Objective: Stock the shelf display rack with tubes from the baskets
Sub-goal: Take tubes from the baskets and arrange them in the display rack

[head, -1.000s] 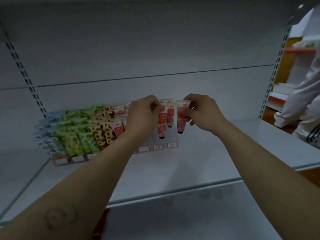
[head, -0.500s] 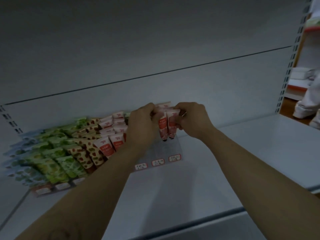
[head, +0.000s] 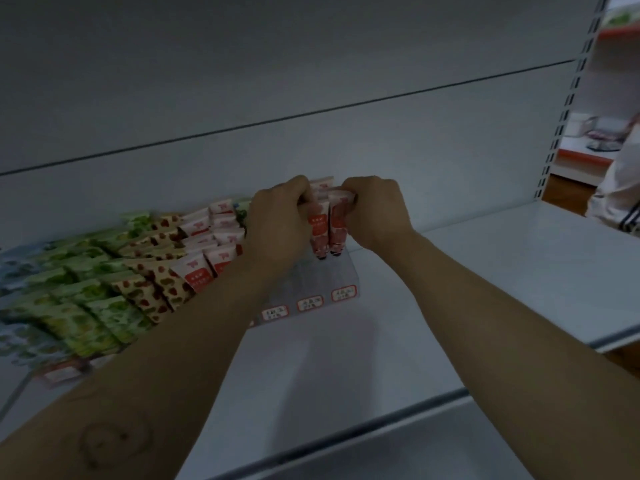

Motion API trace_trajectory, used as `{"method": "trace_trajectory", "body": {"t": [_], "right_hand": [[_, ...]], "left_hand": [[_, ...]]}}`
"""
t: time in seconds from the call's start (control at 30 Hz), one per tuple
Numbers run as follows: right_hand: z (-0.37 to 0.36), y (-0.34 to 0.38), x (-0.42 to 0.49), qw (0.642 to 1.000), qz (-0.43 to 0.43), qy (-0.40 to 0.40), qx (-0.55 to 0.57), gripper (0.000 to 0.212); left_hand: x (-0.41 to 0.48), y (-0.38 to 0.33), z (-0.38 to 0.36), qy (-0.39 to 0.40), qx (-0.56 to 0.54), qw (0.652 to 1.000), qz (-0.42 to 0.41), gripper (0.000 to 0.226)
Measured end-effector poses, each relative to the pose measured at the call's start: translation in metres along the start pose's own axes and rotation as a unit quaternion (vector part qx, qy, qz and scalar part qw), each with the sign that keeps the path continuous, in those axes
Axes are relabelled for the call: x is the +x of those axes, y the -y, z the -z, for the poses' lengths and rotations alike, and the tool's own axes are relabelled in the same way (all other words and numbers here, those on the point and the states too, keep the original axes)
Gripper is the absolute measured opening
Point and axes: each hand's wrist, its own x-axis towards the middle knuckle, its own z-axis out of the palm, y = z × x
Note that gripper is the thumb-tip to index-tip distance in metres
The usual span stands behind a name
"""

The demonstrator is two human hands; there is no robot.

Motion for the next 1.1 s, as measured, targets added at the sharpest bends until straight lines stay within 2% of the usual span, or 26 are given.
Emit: {"method": "trace_trajectory", "body": {"t": [0.17,0.27,0.37,0.57,0.87,1.1], "right_hand": [[-0.003,0.002,-0.003,0.999,-0.042,-0.002,-0.004,0.011],[-0.003,0.004,-0.008,0.998,-0.058,-0.002,-0.003,0.012],[-0.005,0.003,-0.01,0.999,-0.033,-0.005,-0.017,0.012],[-0.018,0.005,-0.01,0.999,0.027,-0.017,0.01,0.014],[-0.016,-0.003,-0.01,0.999,0.016,-0.032,0.026,0.018],[-0.014,0.002,-0.015,0.998,-0.024,-0.034,0.044,0.016]], "left_hand": [[0.0,-0.008,-0.004,0.012,-0.006,1.0,-0.015,0.016],[-0.002,-0.01,-0.006,0.002,-0.016,1.0,0.009,0.018],[-0.007,-0.015,-0.009,-0.017,-0.041,0.998,0.038,0.025],[-0.012,0.002,-0.004,-0.04,-0.041,0.994,0.092,0.014],[-0.002,-0.01,-0.007,0.001,0.008,0.999,0.031,0.015],[-0.008,-0.012,-0.012,0.0,0.001,0.999,0.038,0.013]]}}
